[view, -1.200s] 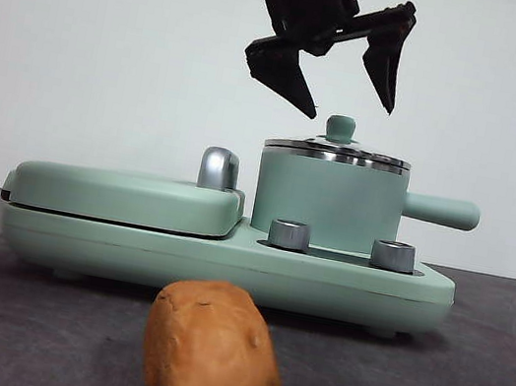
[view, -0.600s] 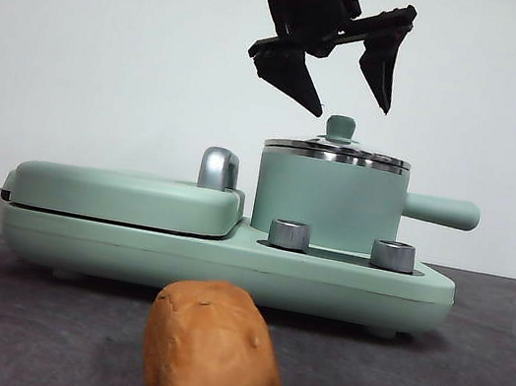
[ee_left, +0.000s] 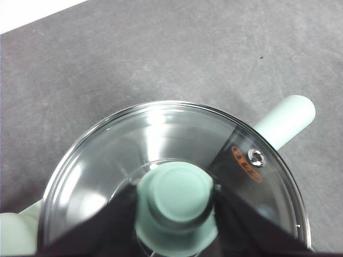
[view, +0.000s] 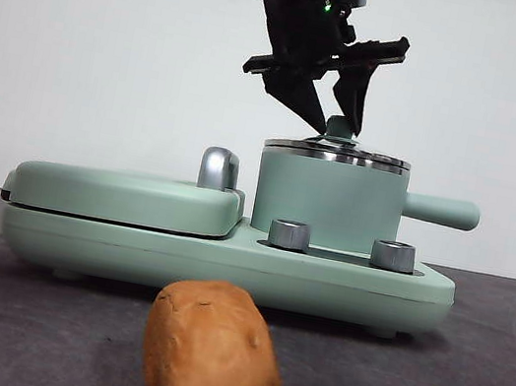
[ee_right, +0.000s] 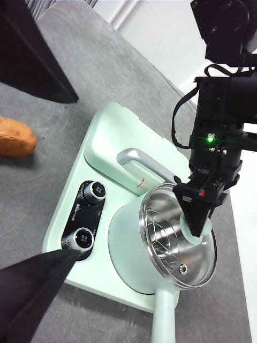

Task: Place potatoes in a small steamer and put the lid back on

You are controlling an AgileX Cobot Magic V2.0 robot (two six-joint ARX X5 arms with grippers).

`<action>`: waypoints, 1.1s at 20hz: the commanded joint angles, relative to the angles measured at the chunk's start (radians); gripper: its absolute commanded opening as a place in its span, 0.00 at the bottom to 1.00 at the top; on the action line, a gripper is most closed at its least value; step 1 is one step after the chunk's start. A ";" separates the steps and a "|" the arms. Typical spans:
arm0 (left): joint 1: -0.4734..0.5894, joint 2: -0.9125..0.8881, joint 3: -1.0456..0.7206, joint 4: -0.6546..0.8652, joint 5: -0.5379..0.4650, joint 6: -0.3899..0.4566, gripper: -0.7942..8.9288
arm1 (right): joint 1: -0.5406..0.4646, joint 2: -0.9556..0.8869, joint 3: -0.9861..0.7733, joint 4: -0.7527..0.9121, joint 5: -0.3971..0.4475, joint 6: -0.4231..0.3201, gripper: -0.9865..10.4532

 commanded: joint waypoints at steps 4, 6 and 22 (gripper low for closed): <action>-0.004 0.010 0.032 0.044 -0.008 0.006 0.10 | 0.001 0.003 0.016 -0.004 -0.002 0.001 0.46; -0.004 -0.014 0.035 0.051 -0.007 0.006 0.10 | 0.001 0.003 0.016 -0.004 -0.001 0.002 0.46; 0.081 -0.296 0.044 -0.258 -0.025 0.060 0.10 | 0.001 0.003 0.016 -0.010 0.000 0.003 0.46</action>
